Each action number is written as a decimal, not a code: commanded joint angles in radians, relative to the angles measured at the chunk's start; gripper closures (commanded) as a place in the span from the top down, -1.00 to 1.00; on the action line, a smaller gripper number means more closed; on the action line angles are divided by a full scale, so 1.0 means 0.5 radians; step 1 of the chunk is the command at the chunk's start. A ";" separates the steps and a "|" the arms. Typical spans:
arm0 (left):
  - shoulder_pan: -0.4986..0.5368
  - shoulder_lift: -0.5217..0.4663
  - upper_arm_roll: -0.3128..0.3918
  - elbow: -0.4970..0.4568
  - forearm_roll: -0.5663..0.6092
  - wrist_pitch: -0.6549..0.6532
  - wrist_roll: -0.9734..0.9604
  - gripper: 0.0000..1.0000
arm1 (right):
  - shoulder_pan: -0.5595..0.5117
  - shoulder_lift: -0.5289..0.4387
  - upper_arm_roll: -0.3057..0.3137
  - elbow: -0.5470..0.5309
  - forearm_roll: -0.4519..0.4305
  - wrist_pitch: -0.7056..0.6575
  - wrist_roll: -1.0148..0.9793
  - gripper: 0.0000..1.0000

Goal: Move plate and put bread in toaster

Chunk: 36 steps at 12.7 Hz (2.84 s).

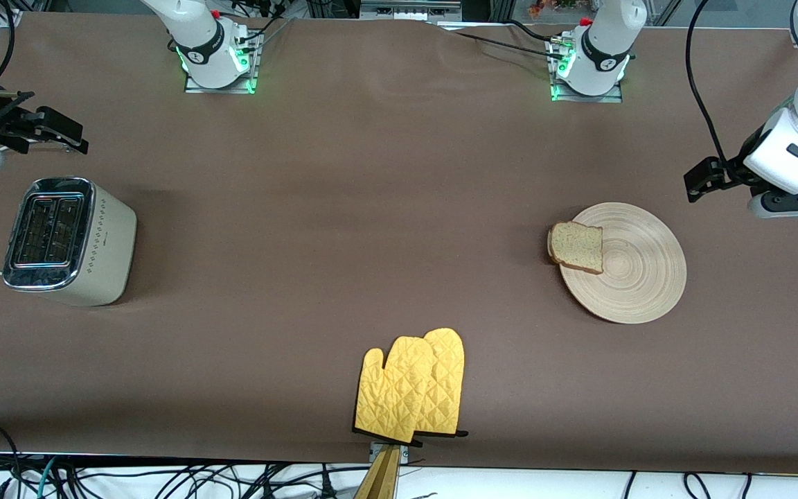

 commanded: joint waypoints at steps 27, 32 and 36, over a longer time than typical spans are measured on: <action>0.148 0.072 -0.023 -0.193 -0.166 0.163 0.007 1.00 | -0.002 0.008 0.010 0.043 -0.013 -0.039 -0.008 1.00; 0.249 0.053 -0.007 -0.480 -0.166 0.483 0.089 1.00 | -0.002 0.008 0.010 0.043 -0.013 -0.042 -0.008 1.00; 0.366 0.083 0.048 -0.899 -0.197 1.077 0.304 1.00 | -0.002 0.005 0.010 0.040 -0.013 -0.042 -0.002 1.00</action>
